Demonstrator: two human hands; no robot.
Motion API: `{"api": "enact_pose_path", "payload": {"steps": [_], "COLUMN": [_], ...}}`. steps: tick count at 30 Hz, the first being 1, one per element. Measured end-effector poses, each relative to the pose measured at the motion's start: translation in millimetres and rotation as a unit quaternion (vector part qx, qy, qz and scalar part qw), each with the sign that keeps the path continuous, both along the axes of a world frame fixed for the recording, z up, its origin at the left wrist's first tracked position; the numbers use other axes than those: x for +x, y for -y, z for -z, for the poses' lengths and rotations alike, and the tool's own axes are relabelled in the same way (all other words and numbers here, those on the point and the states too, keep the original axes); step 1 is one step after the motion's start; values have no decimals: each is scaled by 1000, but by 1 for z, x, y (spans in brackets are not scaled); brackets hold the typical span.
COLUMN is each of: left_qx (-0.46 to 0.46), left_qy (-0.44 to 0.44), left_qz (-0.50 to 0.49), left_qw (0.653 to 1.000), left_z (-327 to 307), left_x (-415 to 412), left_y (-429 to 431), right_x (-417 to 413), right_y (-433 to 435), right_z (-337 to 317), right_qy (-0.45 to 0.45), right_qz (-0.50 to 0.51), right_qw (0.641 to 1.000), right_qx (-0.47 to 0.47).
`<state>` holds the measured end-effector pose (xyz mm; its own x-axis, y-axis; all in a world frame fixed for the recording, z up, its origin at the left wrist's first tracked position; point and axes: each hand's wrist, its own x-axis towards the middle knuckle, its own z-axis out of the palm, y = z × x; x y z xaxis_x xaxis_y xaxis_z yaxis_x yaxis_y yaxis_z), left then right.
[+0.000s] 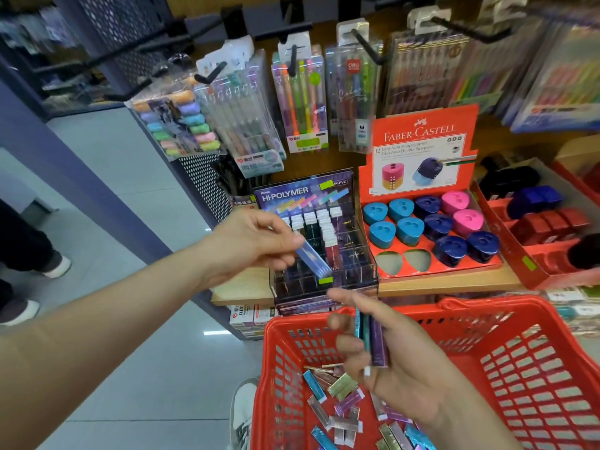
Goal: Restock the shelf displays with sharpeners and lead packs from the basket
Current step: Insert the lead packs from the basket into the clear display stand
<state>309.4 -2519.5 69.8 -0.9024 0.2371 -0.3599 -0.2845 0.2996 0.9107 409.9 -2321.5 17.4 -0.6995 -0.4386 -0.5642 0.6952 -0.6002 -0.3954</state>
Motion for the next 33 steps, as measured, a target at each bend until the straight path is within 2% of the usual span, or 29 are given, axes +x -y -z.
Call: {"api": "enact_pose_path", "payload": {"steps": [2, 5, 10, 13, 18, 22, 27, 33], "left_qx": [-43, -131, -312, -374, -407, -420, -422, -481], "left_qy": [-77, -158, -261, -279, -295, -328, -312, -318], "left_qz": [-68, -115, -56, -19, 8, 15, 29, 75], "left_qw": [994, 972, 912, 884, 864, 846, 851, 813], "left_z": [-4, -2, 14, 18, 25, 24, 25, 42], "left_x": [-16, -33, -45, -47, -46, -50, -54, -55], "left_y": [10, 17, 11, 13, 11, 3, -3, -1], "right_x": [-1, -2, -2, -2, -4, -4, -4, -5], "right_y": [-5, -12, -16, -16, -18, -18, -17, -19], "right_z": [2, 2, -3, -3, -1, -3, -2, -2], "right_qy": [5, -2, -16, 4, 21, 9, -26, -53], "right_qz": [25, 54, 55, 75, 113, 120, 115, 112], "right_qw": [1000, 998, 998, 997, 993, 991, 987, 982], "right_qx": [12, 18, 23, 26, 10, 50, 110, 142]}}
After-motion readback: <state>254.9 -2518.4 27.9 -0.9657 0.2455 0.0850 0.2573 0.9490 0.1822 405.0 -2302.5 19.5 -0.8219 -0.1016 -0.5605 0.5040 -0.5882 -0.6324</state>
